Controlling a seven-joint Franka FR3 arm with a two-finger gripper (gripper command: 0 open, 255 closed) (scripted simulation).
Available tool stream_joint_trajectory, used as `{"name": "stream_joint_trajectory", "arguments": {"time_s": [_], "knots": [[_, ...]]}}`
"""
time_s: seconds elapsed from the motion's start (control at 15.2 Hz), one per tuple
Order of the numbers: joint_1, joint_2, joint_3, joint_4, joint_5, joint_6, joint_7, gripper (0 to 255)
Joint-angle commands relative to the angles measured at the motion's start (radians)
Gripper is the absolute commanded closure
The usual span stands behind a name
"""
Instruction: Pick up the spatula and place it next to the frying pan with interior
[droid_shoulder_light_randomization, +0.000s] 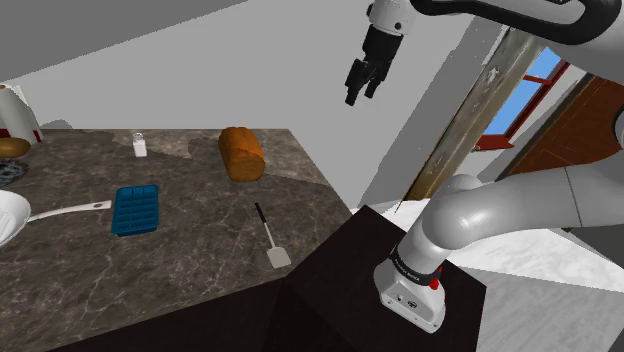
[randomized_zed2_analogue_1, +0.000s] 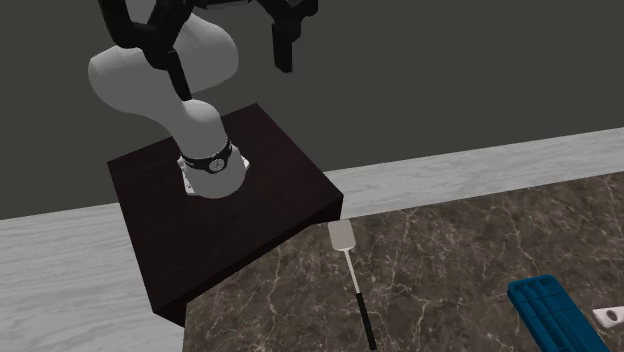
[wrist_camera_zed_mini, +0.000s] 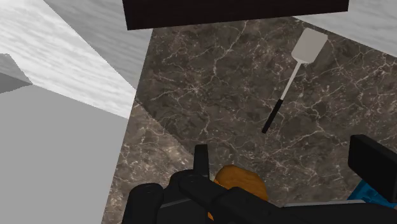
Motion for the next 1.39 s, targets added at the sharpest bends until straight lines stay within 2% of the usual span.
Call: {"name": "stream_joint_trajectory", "arguments": {"time_s": [0.0, 0.66, 0.99, 1.32], "knots": [[0.0, 0.0, 0.0, 0.0, 0.0, 0.0, 0.0, 0], [-0.002, 0.041, 0.091, -0.288, 0.07, 0.324, 0.179, 0], [-0.003, 0.131, 0.146, -0.385, 0.103, 0.51, 0.271, 0], [-0.012, 0.277, 0.209, -0.444, 0.123, 0.713, 0.369, 0]]}}
